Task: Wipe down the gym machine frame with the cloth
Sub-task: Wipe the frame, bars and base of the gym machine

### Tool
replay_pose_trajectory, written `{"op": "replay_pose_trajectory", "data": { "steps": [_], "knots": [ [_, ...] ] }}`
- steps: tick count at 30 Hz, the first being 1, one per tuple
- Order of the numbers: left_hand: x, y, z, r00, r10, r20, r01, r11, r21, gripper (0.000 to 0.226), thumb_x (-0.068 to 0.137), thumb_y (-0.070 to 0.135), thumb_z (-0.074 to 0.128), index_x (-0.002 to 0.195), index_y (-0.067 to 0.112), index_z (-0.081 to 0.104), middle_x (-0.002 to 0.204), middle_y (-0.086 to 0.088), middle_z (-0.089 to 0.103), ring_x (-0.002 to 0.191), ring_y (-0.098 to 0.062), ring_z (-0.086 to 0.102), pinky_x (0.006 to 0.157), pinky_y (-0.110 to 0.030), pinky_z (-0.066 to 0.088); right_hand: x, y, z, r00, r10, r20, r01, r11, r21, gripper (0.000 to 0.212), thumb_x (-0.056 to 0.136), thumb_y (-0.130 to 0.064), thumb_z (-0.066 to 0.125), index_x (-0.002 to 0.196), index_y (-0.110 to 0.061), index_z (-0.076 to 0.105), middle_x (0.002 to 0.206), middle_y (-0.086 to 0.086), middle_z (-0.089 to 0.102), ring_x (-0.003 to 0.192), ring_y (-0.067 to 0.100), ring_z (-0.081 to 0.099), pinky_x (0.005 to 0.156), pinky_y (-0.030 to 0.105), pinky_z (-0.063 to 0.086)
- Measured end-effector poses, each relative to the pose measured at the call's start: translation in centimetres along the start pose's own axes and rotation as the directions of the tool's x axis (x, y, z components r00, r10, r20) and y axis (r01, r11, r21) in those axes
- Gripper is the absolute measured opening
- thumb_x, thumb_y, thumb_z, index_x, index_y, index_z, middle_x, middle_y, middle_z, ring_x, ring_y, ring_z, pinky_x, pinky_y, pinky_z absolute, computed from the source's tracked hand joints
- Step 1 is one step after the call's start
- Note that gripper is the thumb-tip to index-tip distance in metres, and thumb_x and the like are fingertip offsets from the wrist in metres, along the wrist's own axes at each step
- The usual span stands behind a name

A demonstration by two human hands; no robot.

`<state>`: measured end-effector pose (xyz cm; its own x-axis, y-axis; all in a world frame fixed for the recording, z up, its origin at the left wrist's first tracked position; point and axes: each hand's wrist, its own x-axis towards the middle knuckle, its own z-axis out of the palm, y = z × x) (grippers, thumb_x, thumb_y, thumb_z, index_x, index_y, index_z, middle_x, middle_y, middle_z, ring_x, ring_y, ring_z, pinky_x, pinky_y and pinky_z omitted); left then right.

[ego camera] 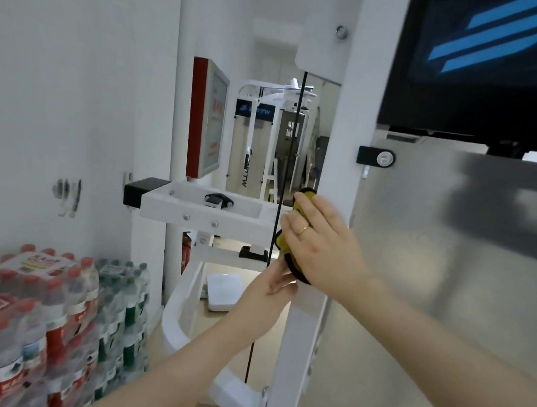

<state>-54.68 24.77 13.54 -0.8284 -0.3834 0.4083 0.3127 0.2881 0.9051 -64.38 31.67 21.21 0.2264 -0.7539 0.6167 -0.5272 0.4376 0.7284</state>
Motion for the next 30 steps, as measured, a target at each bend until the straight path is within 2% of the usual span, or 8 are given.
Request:
{"op": "replay_pose_trajectory", "data": {
  "steps": [4, 7, 10, 13, 17, 20, 25, 30],
  "knots": [
    [1.7, 2.5, -0.2, 0.996, 0.070, -0.056, -0.067, 0.997, 0.041, 0.058, 0.090, -0.009, 0.039, 0.135, 0.029, 0.039, 0.132, 0.009, 0.051, 0.110, -0.001, 0.054, 0.090, -0.015, 0.044, 5.2, 4.4, -3.1, 0.991, 0.079, 0.108, -0.050, 0.967, -0.249, 0.047, 0.086, -0.018, 0.030, 0.120, -0.010, 0.061, 0.122, 0.010, 0.062, 0.127, 0.034, 0.046, 0.111, 0.048, 0.022],
    [3.3, 4.8, -0.5, 0.993, 0.113, -0.033, -0.111, 0.991, 0.071, 0.063, 0.092, -0.004, 0.039, 0.129, 0.046, 0.032, 0.127, 0.028, 0.047, 0.107, 0.014, 0.049, 0.085, -0.008, 0.044, 8.5, 7.4, -5.3, 0.976, 0.173, 0.129, -0.117, 0.926, -0.358, 0.038, 0.090, -0.024, 0.042, 0.123, -0.014, 0.059, 0.129, 0.009, 0.058, 0.132, 0.033, 0.040, 0.114, 0.046, 0.018],
    [5.0, 6.6, -1.0, 0.989, 0.149, -0.023, -0.147, 0.986, 0.077, 0.055, 0.094, 0.003, 0.039, 0.136, 0.039, 0.037, 0.127, 0.021, 0.051, 0.100, 0.011, 0.053, 0.070, -0.004, 0.046, 10.0, 9.3, -5.7, 0.971, 0.177, 0.158, -0.132, 0.957, -0.260, 0.040, 0.097, -0.023, 0.037, 0.133, -0.010, 0.047, 0.142, 0.012, 0.044, 0.140, 0.033, 0.021, 0.116, 0.046, 0.002],
    [6.4, 7.8, -1.0, 0.982, 0.189, -0.017, -0.186, 0.977, 0.108, 0.048, 0.097, 0.011, 0.041, 0.140, 0.032, 0.036, 0.127, 0.018, 0.053, 0.106, 0.000, 0.056, 0.075, -0.007, 0.047, 12.1, 12.2, -7.0, 0.970, 0.225, 0.094, -0.205, 0.961, -0.188, 0.040, 0.097, -0.025, 0.039, 0.135, -0.014, 0.044, 0.147, 0.010, 0.037, 0.143, 0.030, 0.014, 0.115, 0.045, -0.003],
    [7.9, 9.4, -1.2, 0.967, 0.252, -0.042, -0.245, 0.962, 0.121, 0.047, 0.097, 0.018, 0.045, 0.140, 0.033, 0.034, 0.124, 0.015, 0.054, 0.103, 0.006, 0.054, 0.080, -0.006, 0.043, 12.0, 13.1, -7.0, 0.958, 0.286, 0.011, -0.285, 0.956, -0.064, 0.039, 0.092, -0.023, 0.043, 0.130, -0.015, 0.051, 0.143, 0.010, 0.042, 0.142, 0.029, 0.017, 0.116, 0.045, 0.005],
    [8.9, 10.6, -1.4, 0.942, 0.325, -0.086, -0.314, 0.942, 0.118, 0.050, 0.093, 0.003, 0.047, 0.135, 0.031, 0.040, 0.125, 0.009, 0.056, 0.103, 0.008, 0.054, 0.089, -0.008, 0.042, 9.5, 10.4, -5.8, 0.982, 0.181, 0.046, -0.181, 0.983, 0.004, 0.034, 0.081, -0.021, 0.058, 0.113, -0.010, 0.065, 0.126, 0.013, 0.059, 0.135, 0.033, 0.035, 0.113, 0.046, 0.020],
    [9.3, 10.9, -1.9, 0.944, 0.331, -0.014, -0.325, 0.933, 0.156, 0.058, 0.094, 0.011, 0.051, 0.140, 0.039, 0.029, 0.119, 0.024, 0.054, 0.102, 0.013, 0.053, 0.086, -0.006, 0.044, 12.8, 16.1, -7.6, 0.990, 0.127, 0.059, -0.122, 0.989, -0.079, 0.041, 0.095, -0.018, 0.038, 0.135, -0.021, 0.045, 0.148, 0.002, 0.036, 0.144, 0.024, 0.009, 0.115, 0.042, -0.006],
    [9.3, 10.6, -2.9, 0.945, 0.324, 0.050, -0.327, 0.926, 0.187, 0.064, 0.093, 0.005, 0.050, 0.142, 0.038, 0.028, 0.126, 0.014, 0.056, 0.110, 0.002, 0.054, 0.082, -0.006, 0.045, 14.9, 15.4, -7.1, 0.982, 0.188, -0.011, -0.188, 0.976, -0.112, 0.034, 0.089, -0.017, 0.044, 0.118, -0.007, 0.060, 0.133, 0.015, 0.053, 0.137, 0.034, 0.028, 0.114, 0.046, 0.014]
  ]
}}
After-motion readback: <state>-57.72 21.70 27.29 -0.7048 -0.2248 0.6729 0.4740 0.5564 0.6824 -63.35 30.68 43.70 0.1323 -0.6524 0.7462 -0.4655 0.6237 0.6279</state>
